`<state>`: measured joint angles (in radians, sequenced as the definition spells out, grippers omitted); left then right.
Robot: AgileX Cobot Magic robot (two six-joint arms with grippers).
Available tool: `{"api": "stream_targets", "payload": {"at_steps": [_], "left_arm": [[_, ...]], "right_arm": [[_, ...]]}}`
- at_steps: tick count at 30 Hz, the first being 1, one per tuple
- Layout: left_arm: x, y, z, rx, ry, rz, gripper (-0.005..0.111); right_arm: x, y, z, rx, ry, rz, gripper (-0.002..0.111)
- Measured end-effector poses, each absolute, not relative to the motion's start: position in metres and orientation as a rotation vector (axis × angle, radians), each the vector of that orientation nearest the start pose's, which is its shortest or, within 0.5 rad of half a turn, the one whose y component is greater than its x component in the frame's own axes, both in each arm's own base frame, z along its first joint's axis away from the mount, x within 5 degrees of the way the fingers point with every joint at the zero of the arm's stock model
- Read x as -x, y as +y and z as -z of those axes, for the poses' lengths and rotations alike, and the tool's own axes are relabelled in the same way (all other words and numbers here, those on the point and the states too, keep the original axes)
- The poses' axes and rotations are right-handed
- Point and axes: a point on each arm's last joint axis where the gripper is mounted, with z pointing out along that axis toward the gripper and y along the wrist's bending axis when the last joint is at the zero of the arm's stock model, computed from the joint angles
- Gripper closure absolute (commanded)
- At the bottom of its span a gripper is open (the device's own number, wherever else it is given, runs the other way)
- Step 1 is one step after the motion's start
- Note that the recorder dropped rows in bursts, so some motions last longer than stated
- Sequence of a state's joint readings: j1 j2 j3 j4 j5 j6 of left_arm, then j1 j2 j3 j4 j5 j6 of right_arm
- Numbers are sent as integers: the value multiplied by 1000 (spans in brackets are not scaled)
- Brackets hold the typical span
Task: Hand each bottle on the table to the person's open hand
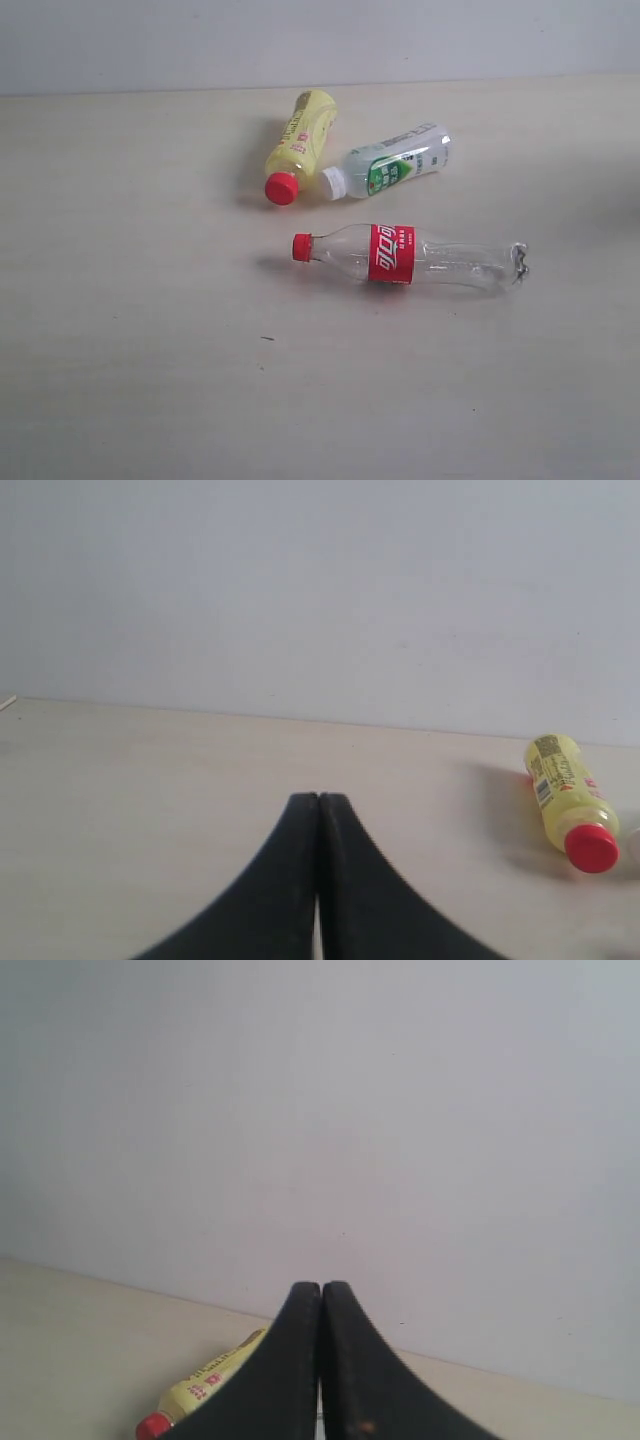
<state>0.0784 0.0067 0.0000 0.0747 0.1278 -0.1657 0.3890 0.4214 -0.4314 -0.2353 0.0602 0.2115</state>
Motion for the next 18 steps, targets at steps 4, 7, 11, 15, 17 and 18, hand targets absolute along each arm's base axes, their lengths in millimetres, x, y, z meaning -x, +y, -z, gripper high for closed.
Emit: {"api": "stream_targets", "payload": {"at_steps": [4,7,11,15,17,18], "left_arm": [[-57,5,-201,145,1611,3,107],[-57,5,-201,145,1611,3,107],[-57,5,-201,145,1611,3,107],[-57,5,-201,145,1611,3,107],[-57,5,-201,145,1611,3,107],[-57,5,-201,145,1611,3,107]], "right_arm": [[-85,34,-326,299,1484,-283,108],[-82,32,-328,296,1463,-286,108],[-81,32,-329,283,1456,-301,108],[-81,32,-329,276,1458,-309,108],[-82,32,-328,266,1464,-320,108],[-83,33,-328,264,1472,-323,108]]}}
